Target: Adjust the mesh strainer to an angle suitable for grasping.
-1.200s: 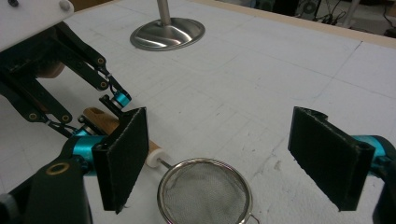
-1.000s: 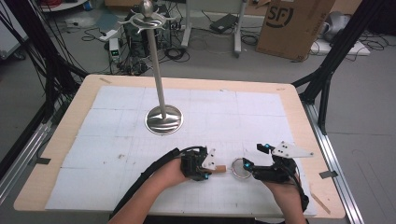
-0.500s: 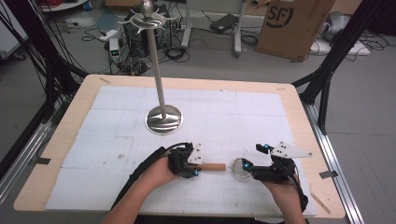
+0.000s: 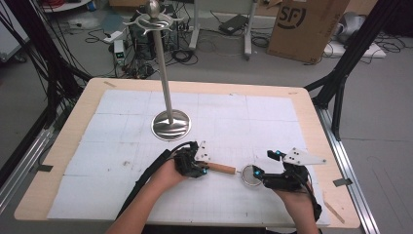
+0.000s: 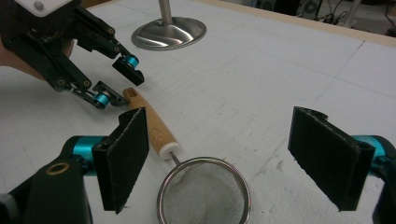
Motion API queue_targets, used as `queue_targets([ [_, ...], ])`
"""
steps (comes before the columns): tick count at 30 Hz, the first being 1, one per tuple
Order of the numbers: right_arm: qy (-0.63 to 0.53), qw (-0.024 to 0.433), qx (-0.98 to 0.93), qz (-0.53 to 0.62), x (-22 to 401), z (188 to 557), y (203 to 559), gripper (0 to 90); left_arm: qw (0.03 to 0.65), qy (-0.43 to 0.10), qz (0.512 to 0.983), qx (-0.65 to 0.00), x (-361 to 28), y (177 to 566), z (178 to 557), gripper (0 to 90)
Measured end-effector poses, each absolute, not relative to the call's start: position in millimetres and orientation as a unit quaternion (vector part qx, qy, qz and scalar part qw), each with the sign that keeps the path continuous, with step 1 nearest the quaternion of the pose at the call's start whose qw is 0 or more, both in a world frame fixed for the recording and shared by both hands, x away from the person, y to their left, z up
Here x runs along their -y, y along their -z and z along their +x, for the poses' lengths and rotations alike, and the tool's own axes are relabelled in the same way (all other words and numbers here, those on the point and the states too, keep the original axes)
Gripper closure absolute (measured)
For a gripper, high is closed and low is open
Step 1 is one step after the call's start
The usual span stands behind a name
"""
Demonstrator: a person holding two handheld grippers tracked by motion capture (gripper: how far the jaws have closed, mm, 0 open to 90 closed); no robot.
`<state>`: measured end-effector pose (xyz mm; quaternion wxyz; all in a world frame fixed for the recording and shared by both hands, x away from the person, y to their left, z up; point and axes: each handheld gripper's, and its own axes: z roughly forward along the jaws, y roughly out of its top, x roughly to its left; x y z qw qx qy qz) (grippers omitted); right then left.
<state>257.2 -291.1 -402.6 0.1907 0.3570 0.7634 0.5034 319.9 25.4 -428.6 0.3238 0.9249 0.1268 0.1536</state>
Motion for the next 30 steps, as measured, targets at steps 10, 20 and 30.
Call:
queue_targets([
  [10, -0.503, 0.192, -0.763, 0.359, 292.4, 255.9, 401.6, 19.5, 0.345, -0.142, 0.915, -0.154, -41.7, 422.7, 315.1, 51.6],
  [20, -0.5, 0.191, -0.765, 0.359, 291.4, 256.6, 403.7, 19.6, 0.399, -0.159, 0.884, -0.186, -93.2, 417.6, 300.0, 44.8],
  [30, -0.492, 0.187, -0.772, 0.356, 287.4, 258.1, 408.4, 19.6, 0.43, -0.175, 0.853, -0.238, -149.4, 419.0, 296.9, 39.1],
])
